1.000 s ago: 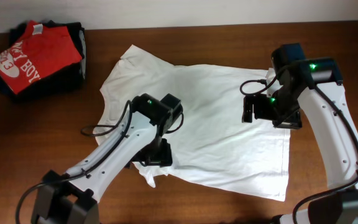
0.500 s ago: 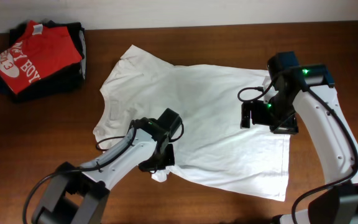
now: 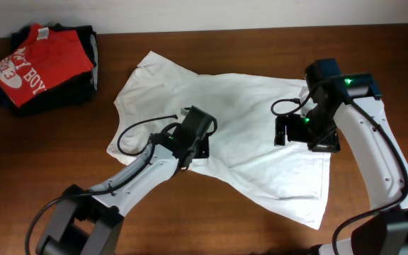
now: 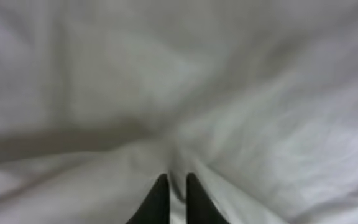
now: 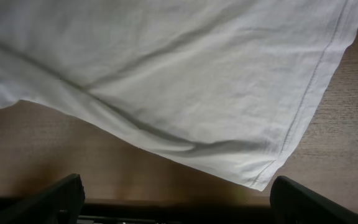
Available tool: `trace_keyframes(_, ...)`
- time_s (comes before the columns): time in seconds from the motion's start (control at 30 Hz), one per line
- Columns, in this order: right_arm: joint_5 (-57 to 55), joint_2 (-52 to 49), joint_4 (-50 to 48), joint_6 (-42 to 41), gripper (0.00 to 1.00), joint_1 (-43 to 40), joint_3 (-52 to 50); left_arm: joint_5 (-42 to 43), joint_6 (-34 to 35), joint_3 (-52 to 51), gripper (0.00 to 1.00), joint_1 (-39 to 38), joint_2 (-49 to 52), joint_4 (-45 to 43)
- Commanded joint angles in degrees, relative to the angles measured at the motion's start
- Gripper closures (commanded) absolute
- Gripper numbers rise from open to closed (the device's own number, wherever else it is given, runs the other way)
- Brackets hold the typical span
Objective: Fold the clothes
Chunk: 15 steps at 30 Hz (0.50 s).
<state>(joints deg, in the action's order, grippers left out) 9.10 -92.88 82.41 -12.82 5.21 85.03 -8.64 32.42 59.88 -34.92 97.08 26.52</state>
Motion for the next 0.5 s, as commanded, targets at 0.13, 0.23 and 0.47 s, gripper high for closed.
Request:
trace_keyframes(0.13,-0.74,0.52,0.15,0.55,0.01,0.46,-0.28,2.08,-1.88,3.58,0.13,0.31,-1.86,11.10)
trace_keyframes(0.23,-0.74,0.52,-0.07,0.55,0.01,0.46,-0.31,12.41,-0.42,6.40,0.13,0.31,-6.08,23.04)
trace_keyframes(0.47,-0.72,0.52,-0.39,0.55,0.01,0.46,-0.31,16.28,0.68,2.82,0.21,0.04,-0.59,21.03)
